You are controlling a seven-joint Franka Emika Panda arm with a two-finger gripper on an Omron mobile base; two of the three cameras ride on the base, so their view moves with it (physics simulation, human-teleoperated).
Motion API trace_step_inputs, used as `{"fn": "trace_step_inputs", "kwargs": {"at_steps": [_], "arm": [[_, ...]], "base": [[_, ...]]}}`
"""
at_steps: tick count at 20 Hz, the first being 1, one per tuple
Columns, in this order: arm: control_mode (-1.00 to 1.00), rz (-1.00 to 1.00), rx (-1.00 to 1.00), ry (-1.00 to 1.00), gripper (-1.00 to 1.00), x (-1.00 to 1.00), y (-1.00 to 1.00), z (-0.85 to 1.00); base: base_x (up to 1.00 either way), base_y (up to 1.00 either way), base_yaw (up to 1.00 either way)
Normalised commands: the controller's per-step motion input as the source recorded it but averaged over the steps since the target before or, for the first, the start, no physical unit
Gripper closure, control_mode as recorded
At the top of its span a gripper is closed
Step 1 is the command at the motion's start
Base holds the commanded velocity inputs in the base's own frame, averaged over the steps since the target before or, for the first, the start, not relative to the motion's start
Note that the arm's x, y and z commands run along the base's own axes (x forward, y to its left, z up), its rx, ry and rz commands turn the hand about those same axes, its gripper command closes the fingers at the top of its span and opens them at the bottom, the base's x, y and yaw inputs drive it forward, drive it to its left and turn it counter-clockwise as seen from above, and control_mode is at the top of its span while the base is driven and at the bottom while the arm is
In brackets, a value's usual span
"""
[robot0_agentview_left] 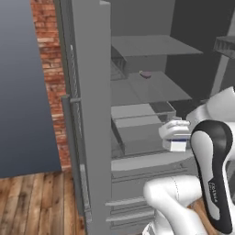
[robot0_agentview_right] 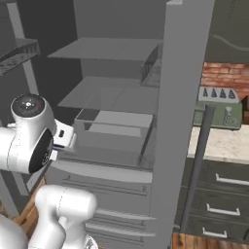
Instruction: Take out the milk from the fridge and place it on the tray on the counter. Then take the sugar cube near the tray and place it in the tray.
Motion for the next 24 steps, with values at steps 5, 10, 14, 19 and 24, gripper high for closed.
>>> {"fn": "trace_step_inputs", "kwargs": {"at_steps": [5,10,14,19,24], "arm": [[1.0,0.0,0.0,0.0,1.0,0.0,0.0,0.0],[1.0,0.0,0.0,0.0,1.0,0.0,0.0,0.0],[1.0,0.0,0.0,0.0,1.0,0.0,0.0,0.0],[1.0,0.0,0.0,0.0,1.0,0.0,0.0,0.0],[1.0,0.0,0.0,0.0,1.0,0.0,0.0,0.0]], "base": [[-1.0,-0.02,0.0],[-1.0,-0.03,0.0],[-0.31,-0.91,-0.03],[0.15,-1.0,-0.5],[0.0,-0.68,-0.81]]}}
